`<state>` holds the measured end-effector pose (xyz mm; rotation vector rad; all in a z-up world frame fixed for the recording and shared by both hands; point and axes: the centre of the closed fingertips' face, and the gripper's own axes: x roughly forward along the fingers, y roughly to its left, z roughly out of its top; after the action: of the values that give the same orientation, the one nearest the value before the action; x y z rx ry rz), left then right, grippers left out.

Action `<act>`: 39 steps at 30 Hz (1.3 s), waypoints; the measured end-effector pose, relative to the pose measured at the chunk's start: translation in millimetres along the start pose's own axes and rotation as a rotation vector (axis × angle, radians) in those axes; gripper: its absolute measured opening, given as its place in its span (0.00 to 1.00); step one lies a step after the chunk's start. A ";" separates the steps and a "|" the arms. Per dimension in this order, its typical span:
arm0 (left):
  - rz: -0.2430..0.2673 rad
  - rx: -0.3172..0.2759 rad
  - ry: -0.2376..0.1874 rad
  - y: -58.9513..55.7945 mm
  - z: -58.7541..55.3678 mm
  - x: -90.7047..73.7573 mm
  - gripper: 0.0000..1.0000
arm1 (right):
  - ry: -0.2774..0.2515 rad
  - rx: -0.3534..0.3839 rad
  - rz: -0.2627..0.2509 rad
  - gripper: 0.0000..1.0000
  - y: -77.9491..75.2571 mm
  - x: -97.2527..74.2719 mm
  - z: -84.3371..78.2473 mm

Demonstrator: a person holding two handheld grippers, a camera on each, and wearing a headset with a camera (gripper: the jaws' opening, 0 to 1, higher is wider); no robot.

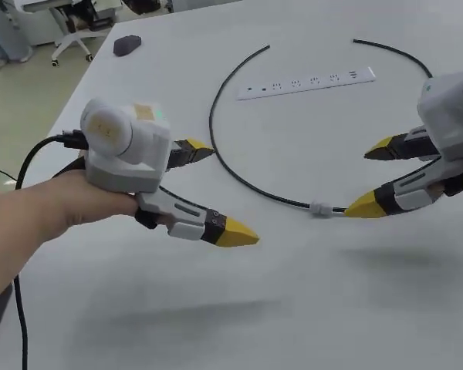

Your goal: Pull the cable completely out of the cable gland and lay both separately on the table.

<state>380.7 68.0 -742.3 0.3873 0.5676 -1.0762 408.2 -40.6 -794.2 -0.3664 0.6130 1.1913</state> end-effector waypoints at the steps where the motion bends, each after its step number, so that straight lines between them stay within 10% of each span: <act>1: -0.007 -0.001 -0.008 -1.8 0.5 -0.3 0.99 | 0.003 -0.013 -0.002 0.50 -0.1 2.1 -0.7; 5: -0.016 -0.015 -0.018 -2.8 -1.4 -1.0 0.99 | 0.014 -0.053 0.000 0.31 0.7 10.0 -3.0; 18: 0.040 -0.116 -0.109 2.8 16.0 -5.1 0.92 | 0.061 -0.101 0.027 0.16 4.7 27.4 -12.1; 26: 0.064 -0.129 -0.109 -2.7 2.4 -9.8 0.89 | 0.055 -0.072 0.008 0.09 3.6 32.3 -12.8; 39: -0.070 -0.194 -0.158 -48.0 7.8 -1.2 0.71 | 0.022 -0.059 0.188 0.08 74.1 -10.8 6.0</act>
<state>338.9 43.9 -736.5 0.1123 0.5416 -1.0967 337.5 -20.0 -779.0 -0.3784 0.6433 1.3889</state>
